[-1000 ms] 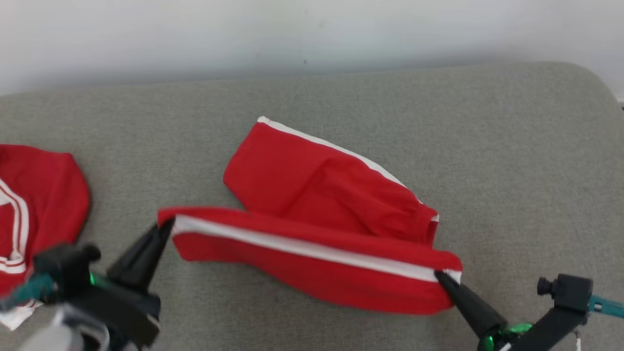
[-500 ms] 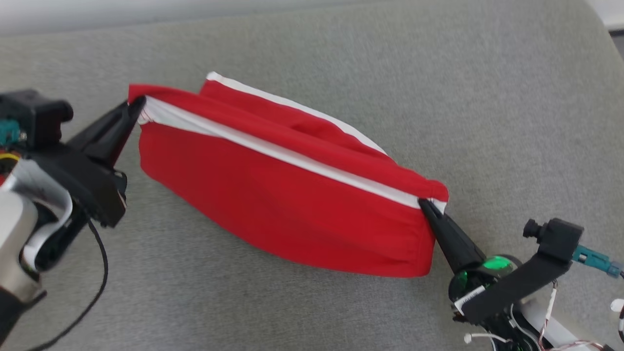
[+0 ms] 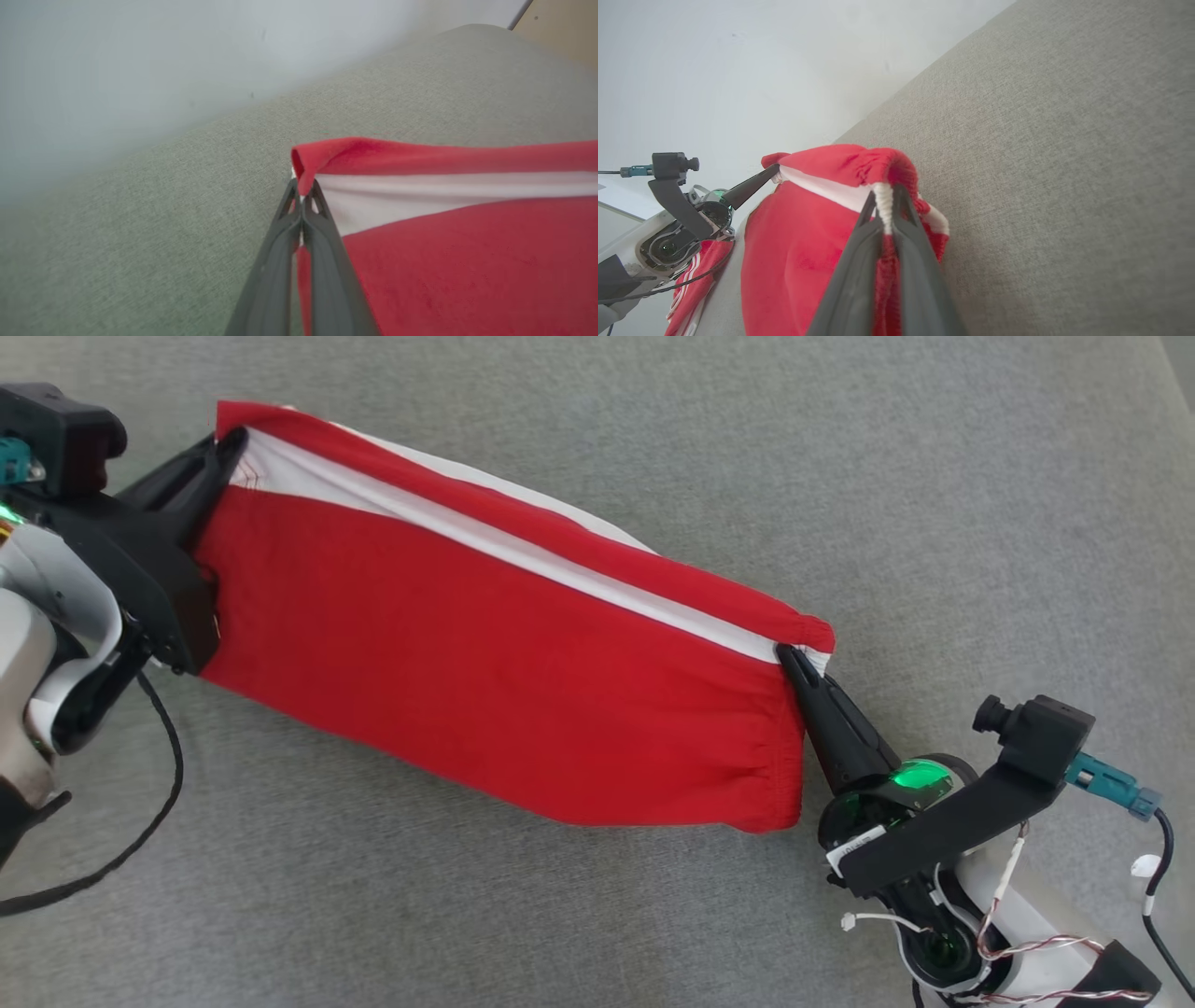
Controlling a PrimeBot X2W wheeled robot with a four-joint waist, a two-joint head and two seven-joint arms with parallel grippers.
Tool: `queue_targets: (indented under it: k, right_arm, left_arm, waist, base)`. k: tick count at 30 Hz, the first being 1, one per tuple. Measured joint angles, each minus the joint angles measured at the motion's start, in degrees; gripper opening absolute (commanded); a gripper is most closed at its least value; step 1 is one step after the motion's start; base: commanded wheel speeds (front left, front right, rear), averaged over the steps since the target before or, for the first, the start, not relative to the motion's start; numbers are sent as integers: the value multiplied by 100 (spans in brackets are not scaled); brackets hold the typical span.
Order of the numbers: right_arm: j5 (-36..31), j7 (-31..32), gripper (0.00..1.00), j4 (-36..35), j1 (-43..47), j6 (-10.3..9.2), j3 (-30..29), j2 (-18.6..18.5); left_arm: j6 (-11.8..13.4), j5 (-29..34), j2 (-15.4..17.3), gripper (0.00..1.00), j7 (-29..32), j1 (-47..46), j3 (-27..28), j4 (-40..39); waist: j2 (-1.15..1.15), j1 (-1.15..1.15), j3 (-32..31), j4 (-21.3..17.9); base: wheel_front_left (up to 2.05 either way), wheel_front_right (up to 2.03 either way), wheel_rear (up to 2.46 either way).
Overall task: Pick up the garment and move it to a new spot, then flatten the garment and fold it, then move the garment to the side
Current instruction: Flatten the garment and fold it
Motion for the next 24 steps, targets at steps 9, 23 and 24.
queue_targets:
  k: [9,23,24]
  right_arm:
    - [-301,-2,100,155,-72,0,104,144]
    - [-1071,-15,100,55,297,0,-853,155]
    - [-1178,-14,100,24,350,0,-1088,269]
  left_arm:
    - [1,-204,-78,100,-472,-242,-632,546]
    - [2,-728,-124,100,-1410,-131,-1014,782]
    - [2,-735,-118,100,-1469,-86,-959,800]
  waist:
    - [0,-1,48,-86]
    - [-1,-2,-521,57]
    - [-1,-2,-574,62]
  base:
    - [0,0,0]
    - [0,0,0]
    - [0,0,0]
